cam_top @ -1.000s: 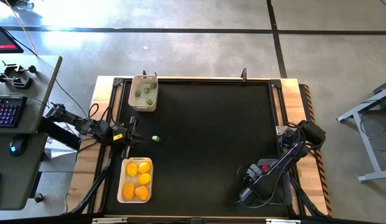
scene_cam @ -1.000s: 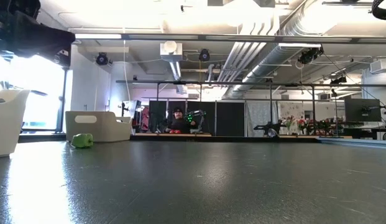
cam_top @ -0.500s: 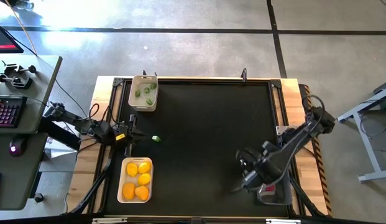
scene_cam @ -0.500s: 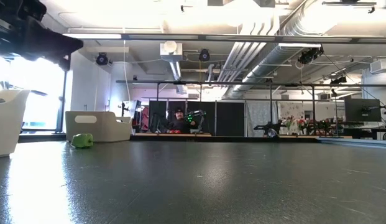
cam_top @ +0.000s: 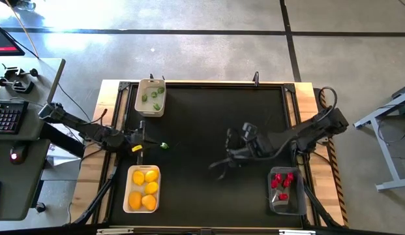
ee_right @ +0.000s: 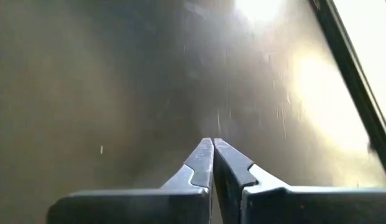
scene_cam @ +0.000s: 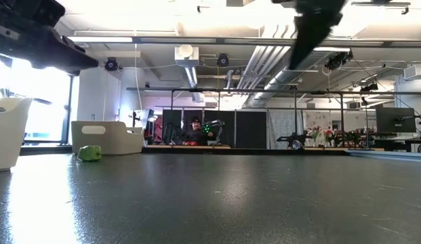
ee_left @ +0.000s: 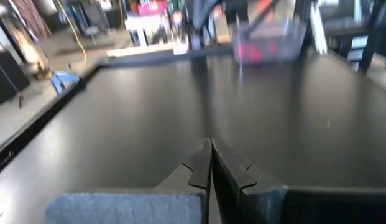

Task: Sort produce into baskets
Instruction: Put the green chili pepper into the gray bin

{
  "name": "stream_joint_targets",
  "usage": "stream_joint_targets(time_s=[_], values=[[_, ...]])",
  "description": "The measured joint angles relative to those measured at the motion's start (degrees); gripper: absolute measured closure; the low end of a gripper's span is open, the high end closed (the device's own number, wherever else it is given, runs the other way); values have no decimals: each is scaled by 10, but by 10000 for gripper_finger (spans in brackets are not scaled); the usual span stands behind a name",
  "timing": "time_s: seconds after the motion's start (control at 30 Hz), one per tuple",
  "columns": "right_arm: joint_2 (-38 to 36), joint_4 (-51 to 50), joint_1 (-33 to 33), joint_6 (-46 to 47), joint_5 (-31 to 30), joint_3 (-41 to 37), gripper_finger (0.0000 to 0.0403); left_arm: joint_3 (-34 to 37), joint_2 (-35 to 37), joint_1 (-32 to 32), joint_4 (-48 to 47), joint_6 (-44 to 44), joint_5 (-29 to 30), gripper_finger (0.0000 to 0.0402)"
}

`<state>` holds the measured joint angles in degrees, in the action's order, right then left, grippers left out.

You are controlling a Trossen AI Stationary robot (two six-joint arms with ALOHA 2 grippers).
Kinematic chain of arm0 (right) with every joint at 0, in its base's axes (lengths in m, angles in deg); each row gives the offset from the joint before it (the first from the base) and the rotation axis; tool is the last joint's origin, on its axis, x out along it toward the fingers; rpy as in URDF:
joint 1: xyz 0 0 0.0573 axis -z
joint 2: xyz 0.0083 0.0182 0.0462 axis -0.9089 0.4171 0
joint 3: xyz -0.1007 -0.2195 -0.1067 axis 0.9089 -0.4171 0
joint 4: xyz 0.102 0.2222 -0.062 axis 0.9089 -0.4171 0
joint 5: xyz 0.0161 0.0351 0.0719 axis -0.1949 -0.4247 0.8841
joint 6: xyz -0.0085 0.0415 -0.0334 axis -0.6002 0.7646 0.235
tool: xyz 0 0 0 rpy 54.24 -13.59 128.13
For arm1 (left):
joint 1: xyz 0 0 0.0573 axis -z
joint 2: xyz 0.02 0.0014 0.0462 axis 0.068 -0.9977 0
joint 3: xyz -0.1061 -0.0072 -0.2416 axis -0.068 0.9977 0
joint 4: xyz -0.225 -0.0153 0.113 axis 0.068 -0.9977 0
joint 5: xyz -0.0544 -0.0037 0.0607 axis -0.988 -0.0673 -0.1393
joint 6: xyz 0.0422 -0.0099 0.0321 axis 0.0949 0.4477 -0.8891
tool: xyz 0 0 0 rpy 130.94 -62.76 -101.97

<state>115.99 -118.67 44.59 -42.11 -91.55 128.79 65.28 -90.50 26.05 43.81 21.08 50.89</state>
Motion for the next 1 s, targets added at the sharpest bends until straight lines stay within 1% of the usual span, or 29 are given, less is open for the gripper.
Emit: stream_joint_targets(time_s=[0.1, 0.2, 0.27, 0.37, 0.43, 0.5, 0.6, 0.73, 0.87, 1.0], values=[[0, 61, 35, -75, 7, 0, 402, -31, -27, 0, -58, 8, -1, 402], [5, 116, 65, -135, 20, 0, 402, -71, -48, -6, -123, 36, -6, 402], [13, 160, 84, -171, 30, -4, 402, -100, -62, -17, -168, 59, -19, 401], [16, 259, 115, -227, 72, -46, 403, -136, -79, -36, -217, 83, -51, 402], [16, 350, 136, -250, 109, -88, 403, -152, -92, -49, -238, 94, -83, 402], [16, 426, 151, -266, 130, -125, 403, -164, -109, -63, -260, 109, -107, 402], [16, 526, 162, -295, 132, -175, 403, -169, -142, -84, -280, 131, -121, 401], [16, 608, 179, -322, 125, -221, 403, -169, -205, -109, -279, 142, -141, 401], [16, 657, 197, -341, 123, -247, 403, -169, -267, -134, -277, 131, -133, 393], [16, 673, 213, -348, 123, -257, 403, -186, -323, -148, -281, 109, -138, 366]])
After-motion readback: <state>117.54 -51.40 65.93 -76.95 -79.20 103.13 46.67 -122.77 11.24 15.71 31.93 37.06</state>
